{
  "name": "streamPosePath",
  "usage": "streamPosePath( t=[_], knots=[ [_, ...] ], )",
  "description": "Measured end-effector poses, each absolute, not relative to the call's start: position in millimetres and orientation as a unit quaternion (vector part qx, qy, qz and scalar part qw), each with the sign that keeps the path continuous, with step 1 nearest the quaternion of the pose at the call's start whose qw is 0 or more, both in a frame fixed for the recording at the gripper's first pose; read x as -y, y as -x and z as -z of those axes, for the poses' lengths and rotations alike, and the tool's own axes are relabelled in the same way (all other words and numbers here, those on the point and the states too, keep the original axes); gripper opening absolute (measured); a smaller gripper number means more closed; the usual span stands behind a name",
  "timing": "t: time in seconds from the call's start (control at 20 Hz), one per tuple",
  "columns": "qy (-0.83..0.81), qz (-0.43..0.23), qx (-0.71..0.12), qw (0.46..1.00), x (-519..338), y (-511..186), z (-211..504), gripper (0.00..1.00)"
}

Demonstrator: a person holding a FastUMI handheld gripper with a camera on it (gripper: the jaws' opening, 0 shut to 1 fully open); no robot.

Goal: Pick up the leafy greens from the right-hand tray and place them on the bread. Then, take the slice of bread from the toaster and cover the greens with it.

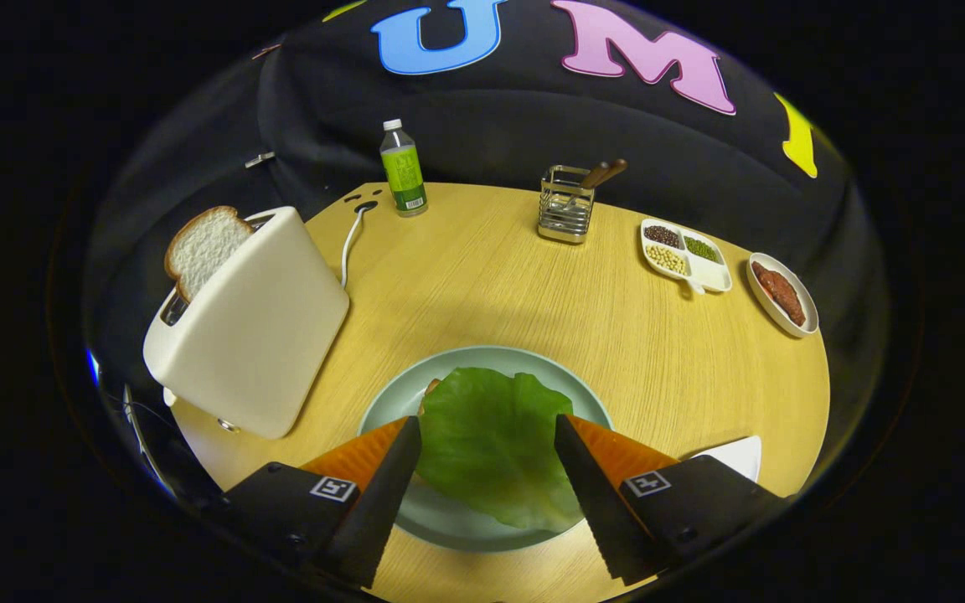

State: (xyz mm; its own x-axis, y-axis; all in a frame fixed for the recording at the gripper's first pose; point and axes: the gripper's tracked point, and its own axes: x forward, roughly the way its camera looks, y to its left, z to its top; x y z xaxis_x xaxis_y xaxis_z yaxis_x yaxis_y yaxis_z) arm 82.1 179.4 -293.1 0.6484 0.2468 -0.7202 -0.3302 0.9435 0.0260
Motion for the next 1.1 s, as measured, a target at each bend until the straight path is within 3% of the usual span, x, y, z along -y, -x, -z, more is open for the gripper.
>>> streamPosePath(
  t=[0.65, 1.1],
  knots=[
    [0.079, -0.239, -0.238, 0.938, -280.1, -99.5, 141.8, 0.99],
    [0.110, -0.320, -0.212, 0.917, -391.1, -91.0, 123.8, 0.99]
  ],
)
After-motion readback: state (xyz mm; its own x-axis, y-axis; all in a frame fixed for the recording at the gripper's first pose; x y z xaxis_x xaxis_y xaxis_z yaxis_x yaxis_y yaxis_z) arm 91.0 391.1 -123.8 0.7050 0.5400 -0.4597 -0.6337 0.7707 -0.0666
